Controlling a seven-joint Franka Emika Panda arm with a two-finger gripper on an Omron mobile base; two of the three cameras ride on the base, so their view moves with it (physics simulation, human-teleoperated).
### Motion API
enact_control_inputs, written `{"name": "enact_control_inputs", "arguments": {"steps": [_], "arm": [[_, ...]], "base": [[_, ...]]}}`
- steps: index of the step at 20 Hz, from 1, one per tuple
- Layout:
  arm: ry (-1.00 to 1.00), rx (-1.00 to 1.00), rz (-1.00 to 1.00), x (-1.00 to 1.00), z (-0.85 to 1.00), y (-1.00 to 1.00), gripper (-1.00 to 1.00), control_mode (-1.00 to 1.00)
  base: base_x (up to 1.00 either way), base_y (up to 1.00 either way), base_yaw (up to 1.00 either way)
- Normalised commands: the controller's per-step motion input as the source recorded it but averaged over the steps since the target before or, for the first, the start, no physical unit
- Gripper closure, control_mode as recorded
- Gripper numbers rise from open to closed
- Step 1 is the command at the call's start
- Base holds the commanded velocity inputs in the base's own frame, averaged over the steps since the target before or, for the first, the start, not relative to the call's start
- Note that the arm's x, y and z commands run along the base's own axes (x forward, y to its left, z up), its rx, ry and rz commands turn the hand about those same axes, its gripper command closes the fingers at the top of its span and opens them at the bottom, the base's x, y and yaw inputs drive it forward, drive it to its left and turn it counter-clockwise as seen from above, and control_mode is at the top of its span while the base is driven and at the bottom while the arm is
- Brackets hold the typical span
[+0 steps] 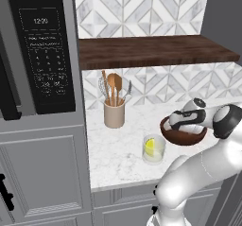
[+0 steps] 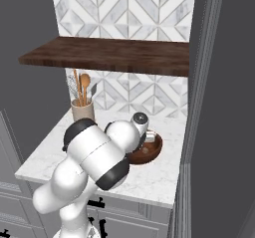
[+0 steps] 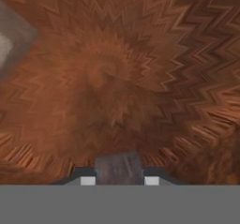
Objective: Grab a lemon wedge from the fridge and one ice cube from the ice bowl, and put them in the glass of lemonade.
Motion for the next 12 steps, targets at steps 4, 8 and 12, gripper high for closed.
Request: {"name": "enact_control_inputs", "arguments": {"steps": [4,8,12], "arm": [[0.01,0.0,0.0,0.0,-0.08,0.0,1.0,-1.0],[0.0,0.0,0.0,0.0,-0.03,0.0,1.0,-1.0],[0.0,0.0,0.0,-0.04,0.0,-0.03,1.0,-1.0]], "base": [[0.0,0.0,0.0],[0.0,0.0,0.0],[0.0,0.0,0.0]]}}
